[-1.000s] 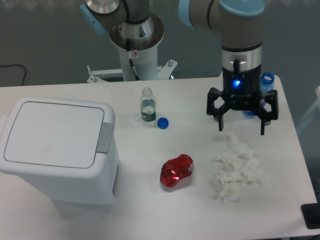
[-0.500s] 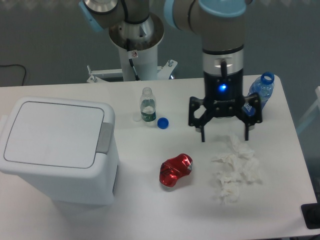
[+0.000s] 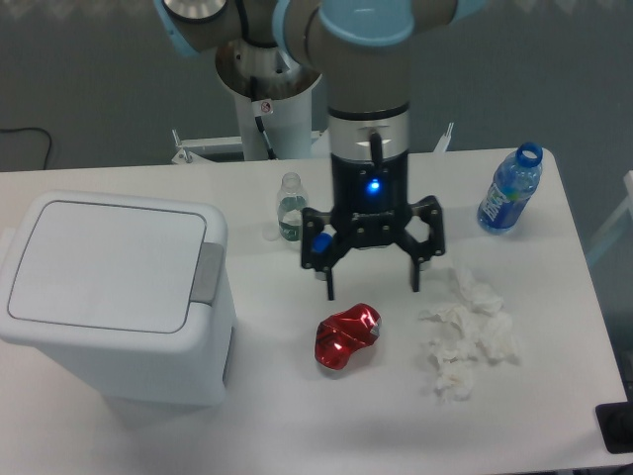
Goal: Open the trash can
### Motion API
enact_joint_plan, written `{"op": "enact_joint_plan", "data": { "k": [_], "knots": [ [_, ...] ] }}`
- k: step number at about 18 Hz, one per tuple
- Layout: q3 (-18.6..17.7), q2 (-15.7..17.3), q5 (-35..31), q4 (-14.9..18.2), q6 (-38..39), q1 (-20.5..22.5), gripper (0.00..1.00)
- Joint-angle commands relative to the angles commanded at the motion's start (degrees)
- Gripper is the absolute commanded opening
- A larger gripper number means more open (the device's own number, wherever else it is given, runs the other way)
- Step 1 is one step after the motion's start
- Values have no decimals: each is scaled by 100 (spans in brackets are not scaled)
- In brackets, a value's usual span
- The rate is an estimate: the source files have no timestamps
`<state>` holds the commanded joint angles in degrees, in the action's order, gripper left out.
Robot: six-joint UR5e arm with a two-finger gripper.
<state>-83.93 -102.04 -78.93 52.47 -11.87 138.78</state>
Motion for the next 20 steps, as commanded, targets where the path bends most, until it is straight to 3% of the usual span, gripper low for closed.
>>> {"op": "enact_joint_plan", "data": {
  "k": [13,20],
  "knots": [
    [-659,483,194,53,290,-457,100],
    [-695,484,194,53,290,-484,100]
  ]
}}
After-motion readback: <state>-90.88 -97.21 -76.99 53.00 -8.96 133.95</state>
